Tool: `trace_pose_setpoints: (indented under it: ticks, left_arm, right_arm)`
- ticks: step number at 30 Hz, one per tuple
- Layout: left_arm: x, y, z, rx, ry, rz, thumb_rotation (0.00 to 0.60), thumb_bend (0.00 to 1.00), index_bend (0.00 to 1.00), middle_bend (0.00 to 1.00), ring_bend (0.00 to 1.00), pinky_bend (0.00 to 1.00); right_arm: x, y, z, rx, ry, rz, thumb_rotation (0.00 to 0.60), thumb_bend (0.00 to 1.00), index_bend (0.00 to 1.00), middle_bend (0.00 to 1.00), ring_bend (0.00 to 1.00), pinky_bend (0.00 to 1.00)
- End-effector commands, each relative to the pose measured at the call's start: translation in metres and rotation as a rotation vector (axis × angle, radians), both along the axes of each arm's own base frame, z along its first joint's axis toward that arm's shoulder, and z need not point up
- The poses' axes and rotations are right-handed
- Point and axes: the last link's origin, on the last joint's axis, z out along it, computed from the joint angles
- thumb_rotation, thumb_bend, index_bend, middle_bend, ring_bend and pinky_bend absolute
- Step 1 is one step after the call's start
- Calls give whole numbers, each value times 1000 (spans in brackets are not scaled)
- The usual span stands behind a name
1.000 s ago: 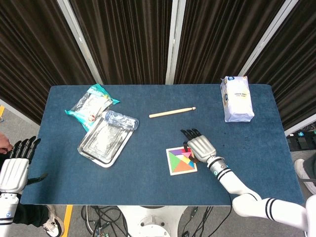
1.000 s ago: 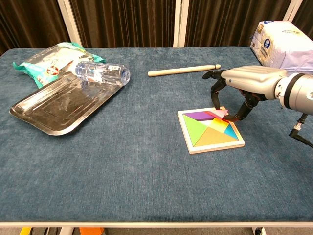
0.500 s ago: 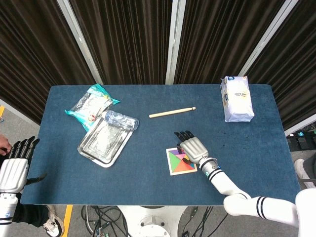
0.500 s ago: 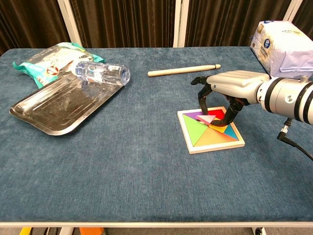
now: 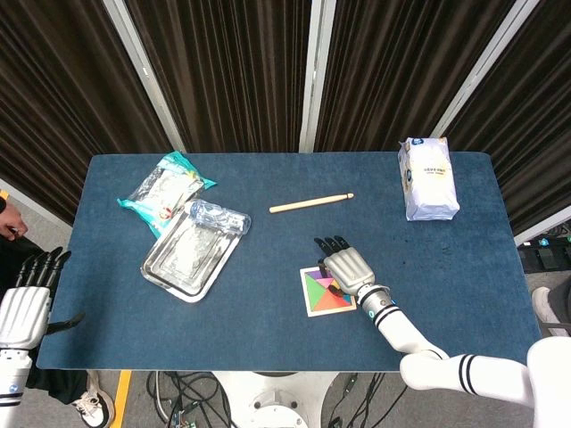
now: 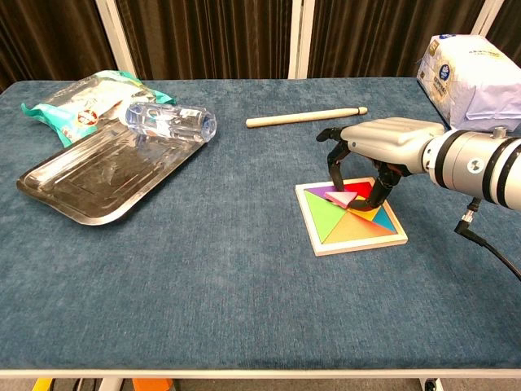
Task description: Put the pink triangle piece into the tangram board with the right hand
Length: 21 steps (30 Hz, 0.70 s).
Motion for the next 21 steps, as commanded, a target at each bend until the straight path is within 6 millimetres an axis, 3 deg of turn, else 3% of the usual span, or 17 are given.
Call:
trace_pose_setpoints:
  ticks: [1, 15, 18, 21]
  left_arm:
    - [0, 0, 0, 0, 0, 0, 600, 0, 42, 0, 0, 0]
    - [-2, 0, 0, -1, -1, 4, 600, 0, 43, 0, 0, 0]
    - [-2, 0, 1, 0, -1, 4, 600, 0, 43, 0, 0, 0]
    - [-2, 0, 1, 0, -1, 4, 600, 0, 43, 0, 0, 0]
  right_arm:
    - [0, 0, 0, 0, 1, 0, 600, 232, 568, 0, 0, 0]
    - [-1, -1, -2, -3, 16, 1, 600, 232, 517, 0, 0, 0]
    - [-2, -1, -2, -2, 24, 3, 600, 231, 455, 0, 0, 0]
    - [-3, -1, -1, 0, 30, 1, 600, 230, 312, 0, 0, 0]
